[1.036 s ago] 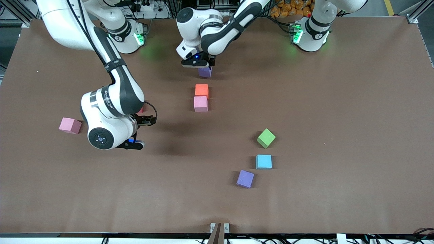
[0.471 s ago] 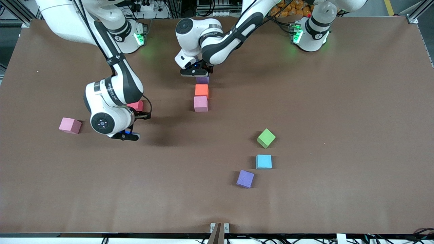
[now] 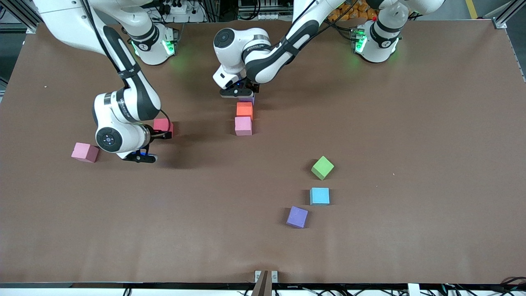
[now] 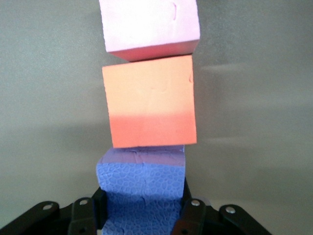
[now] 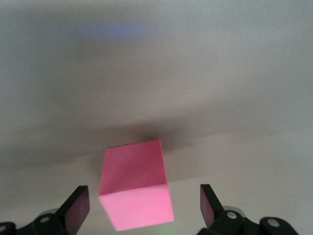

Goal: Arrange blocks into number 1
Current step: 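Place the purple cube beyond the orange cube while the right gripper reaches red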

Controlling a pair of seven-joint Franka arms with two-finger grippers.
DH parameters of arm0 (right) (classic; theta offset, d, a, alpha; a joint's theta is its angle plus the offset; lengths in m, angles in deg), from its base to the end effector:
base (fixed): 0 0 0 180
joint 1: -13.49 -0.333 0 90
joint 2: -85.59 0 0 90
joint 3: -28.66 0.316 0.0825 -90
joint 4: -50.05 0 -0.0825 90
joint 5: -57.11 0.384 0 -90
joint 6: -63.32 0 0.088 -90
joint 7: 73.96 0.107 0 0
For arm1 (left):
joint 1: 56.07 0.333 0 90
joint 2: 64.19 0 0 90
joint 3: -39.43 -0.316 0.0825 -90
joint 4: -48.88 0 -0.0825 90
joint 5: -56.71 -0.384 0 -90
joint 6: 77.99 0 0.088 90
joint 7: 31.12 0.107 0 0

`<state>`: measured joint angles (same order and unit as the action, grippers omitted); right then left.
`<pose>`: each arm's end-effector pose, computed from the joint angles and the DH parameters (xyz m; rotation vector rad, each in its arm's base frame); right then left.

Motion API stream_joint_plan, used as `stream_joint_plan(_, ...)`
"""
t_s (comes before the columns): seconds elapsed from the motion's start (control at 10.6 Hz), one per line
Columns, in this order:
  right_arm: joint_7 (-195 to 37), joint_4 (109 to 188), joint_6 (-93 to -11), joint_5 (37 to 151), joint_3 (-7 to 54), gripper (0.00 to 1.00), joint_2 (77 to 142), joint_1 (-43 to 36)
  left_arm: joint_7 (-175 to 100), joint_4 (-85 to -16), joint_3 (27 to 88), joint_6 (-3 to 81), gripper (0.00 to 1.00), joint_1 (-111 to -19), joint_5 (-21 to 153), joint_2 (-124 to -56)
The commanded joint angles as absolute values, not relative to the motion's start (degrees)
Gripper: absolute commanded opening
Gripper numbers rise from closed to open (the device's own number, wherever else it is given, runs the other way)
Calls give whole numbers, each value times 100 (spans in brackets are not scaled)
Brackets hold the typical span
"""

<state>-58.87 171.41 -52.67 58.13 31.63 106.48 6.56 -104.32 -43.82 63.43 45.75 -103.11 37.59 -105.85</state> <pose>0.5137 0.0912 0.2111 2.9923 -0.1516 -0.6926 0.2644 -0.6248 0.2159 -3.0383 0.1304 0.0709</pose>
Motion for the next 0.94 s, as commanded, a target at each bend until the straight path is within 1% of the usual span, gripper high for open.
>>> stream_joint_plan(0.0,-5936,17441,-5419,5790,3261,100,10405,716,-10284,-4208,6334,4453,0,-10326,3826,-10708)
stream_joint_plan(0.28,-6137,17652,-5831,5790,3262,100,10466,707,-10284,-4077,6290,4462,0,-10344,3826,-10804)
stream_joint_plan(0.47,-6392,17661,-5858,5808,3261,100,10510,751,-10275,-4015,6290,4462,0,-10344,3826,-10857)
stream_joint_plan(0.57,-6489,17670,-5946,5817,3261,97,10545,769,-10284,-3972,6290,4462,0,-10344,3826,-10884)
stream_joint_plan(0.66,-6534,17713,-6025,5826,3261,84,10598,769,-10284,-3945,6290,4462,0,-10344,3826,-10910)
stream_joint_plan(0.75,-6534,17723,-6060,5834,3270,68,10633,769,-10284,-3936,6290,4462,0,-10344,3826,-10928)
stream_joint_plan(0.85,-6534,17723,-6061,5834,3270,49,10642,769,-10301,-3936,6290,4462,42,-10335,3834,-10928)
